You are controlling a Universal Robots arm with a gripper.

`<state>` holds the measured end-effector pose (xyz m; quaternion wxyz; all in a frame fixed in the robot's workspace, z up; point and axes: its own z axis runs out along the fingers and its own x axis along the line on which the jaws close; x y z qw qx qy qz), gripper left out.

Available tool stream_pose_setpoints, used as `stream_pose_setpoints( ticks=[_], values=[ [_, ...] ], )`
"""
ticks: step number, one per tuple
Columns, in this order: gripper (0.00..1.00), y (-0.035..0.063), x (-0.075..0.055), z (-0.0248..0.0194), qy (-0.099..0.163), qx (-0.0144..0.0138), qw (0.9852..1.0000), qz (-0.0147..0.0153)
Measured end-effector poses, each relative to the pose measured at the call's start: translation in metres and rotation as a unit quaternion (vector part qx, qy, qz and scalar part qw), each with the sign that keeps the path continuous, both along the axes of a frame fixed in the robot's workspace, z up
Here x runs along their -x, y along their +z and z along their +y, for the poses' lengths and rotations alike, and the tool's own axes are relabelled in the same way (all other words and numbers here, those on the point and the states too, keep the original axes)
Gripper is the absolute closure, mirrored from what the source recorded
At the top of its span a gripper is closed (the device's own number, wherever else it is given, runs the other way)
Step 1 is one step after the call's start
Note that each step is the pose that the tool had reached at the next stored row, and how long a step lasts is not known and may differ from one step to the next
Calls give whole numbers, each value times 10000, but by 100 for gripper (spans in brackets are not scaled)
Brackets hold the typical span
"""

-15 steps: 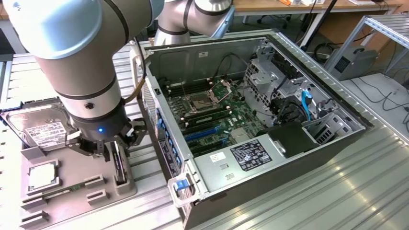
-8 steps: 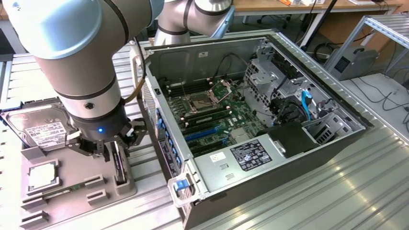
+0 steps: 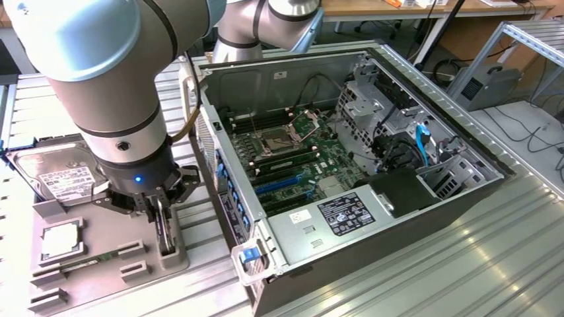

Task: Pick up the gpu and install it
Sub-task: 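Pick up the gpu and move the gpu toward the slot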

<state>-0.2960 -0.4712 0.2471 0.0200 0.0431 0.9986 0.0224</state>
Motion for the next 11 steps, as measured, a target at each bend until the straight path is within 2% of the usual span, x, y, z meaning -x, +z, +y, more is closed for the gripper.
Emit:
stream_pose_setpoints(
  ticks=[11],
  values=[
    [73, 0, 0, 0, 23, 0, 10000, 0]
  ],
)
